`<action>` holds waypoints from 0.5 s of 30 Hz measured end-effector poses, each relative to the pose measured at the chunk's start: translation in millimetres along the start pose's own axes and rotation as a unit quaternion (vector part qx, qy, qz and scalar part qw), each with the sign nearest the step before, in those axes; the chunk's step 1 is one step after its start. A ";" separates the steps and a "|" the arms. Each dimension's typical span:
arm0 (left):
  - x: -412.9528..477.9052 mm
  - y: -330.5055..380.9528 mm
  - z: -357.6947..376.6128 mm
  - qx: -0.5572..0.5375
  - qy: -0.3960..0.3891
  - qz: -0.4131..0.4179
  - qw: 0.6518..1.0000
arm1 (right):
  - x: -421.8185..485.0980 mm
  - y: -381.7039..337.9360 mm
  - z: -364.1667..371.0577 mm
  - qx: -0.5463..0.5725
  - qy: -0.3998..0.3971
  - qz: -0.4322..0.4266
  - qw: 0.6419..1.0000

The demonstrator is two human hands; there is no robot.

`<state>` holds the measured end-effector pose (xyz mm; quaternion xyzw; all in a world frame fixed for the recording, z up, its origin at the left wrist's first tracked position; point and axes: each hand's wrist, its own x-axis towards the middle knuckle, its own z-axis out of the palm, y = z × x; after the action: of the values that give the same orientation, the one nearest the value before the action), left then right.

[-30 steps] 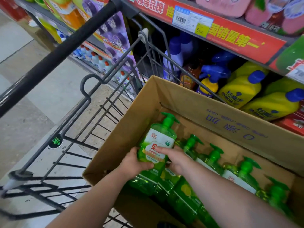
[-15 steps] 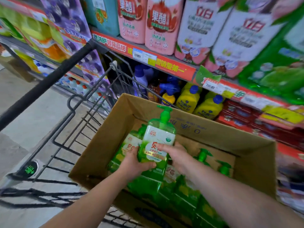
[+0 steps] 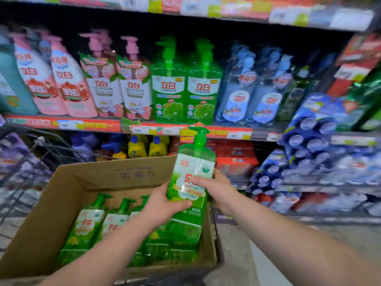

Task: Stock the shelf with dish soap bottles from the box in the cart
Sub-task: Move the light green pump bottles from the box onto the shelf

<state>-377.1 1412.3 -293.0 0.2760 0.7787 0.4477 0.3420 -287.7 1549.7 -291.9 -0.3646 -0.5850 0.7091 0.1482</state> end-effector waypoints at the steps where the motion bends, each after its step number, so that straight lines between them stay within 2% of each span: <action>1: -8.4 12.5 18.0 0.002 -0.016 0.015 1.000 | -16.4 -1.9 -20.2 0.008 0.017 -0.008 1.000; 8: -70.2 86.3 154.2 0.023 -0.126 0.098 0.987 | -139.1 -5.2 -166.8 0.041 0.131 -0.064 0.988; 15: -121.5 134.6 280.8 0.002 -0.218 0.137 0.966 | -236.6 5.4 -281.9 0.058 0.253 -0.064 0.964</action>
<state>-67.0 1525.8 -241.6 0.4717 0.6407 0.4182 0.4383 71.4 1601.0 -229.7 -0.4852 -0.5080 0.6155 0.3574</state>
